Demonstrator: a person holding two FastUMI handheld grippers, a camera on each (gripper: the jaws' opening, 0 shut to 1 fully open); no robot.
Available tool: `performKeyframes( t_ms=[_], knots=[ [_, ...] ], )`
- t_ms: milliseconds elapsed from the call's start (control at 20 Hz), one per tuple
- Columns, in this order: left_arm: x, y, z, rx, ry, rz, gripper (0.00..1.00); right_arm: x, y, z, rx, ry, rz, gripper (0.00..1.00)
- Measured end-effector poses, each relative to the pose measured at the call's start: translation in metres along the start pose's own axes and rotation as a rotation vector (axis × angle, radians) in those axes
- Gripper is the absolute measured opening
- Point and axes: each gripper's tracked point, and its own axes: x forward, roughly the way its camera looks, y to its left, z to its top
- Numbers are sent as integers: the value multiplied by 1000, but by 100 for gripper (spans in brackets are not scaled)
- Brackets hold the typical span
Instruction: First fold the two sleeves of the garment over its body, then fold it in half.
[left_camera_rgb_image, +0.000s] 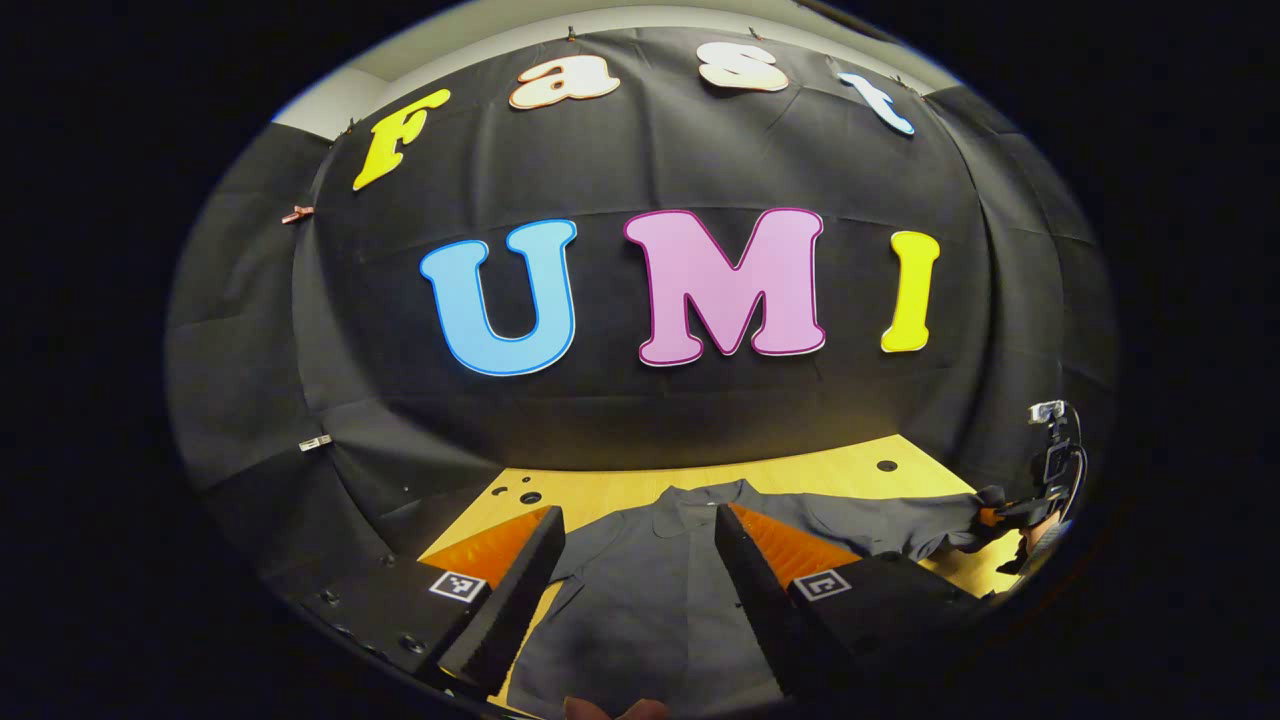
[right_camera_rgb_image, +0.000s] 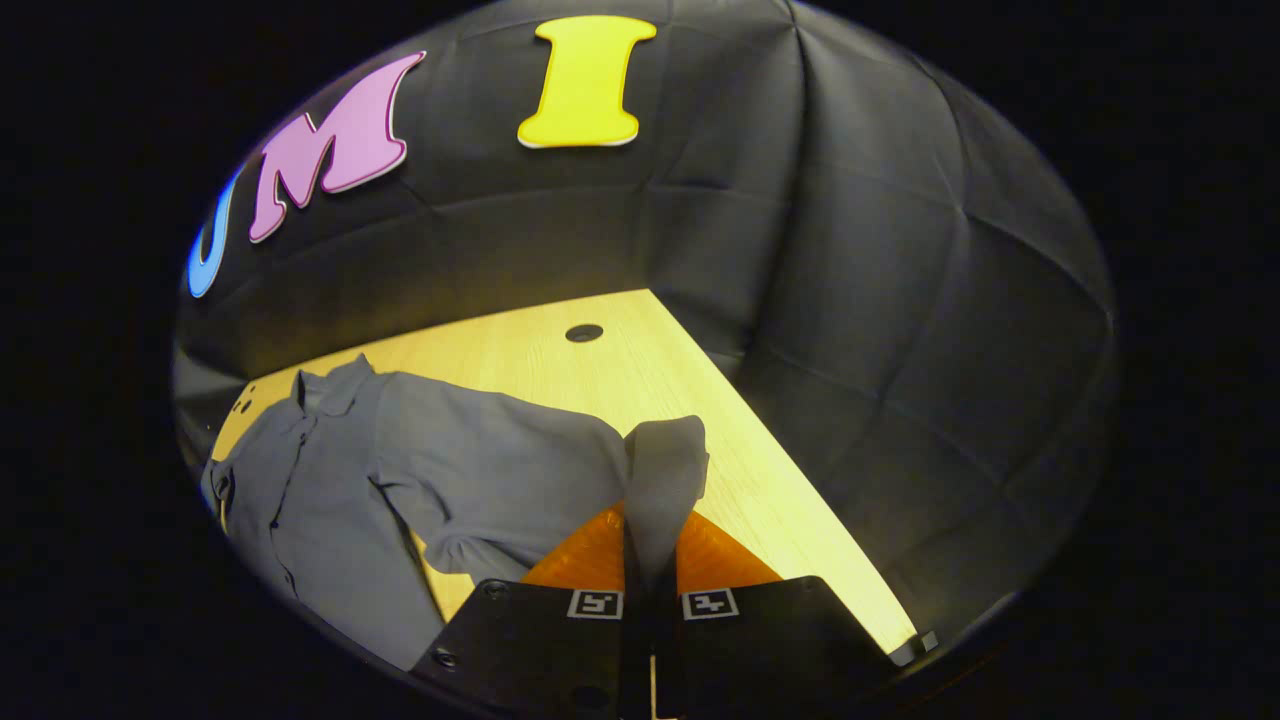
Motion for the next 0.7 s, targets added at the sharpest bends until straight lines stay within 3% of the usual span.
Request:
performKeyframes(
  t_ms=[350,700],
  knots=[
    [0,47,-6,-16,-23,-46,96,-88,54,51,-2,-163,11,7],
    [-1,98,-16,-45,-45,-60,96,-144,156,82,-54,-246,101,7]
  ],
)
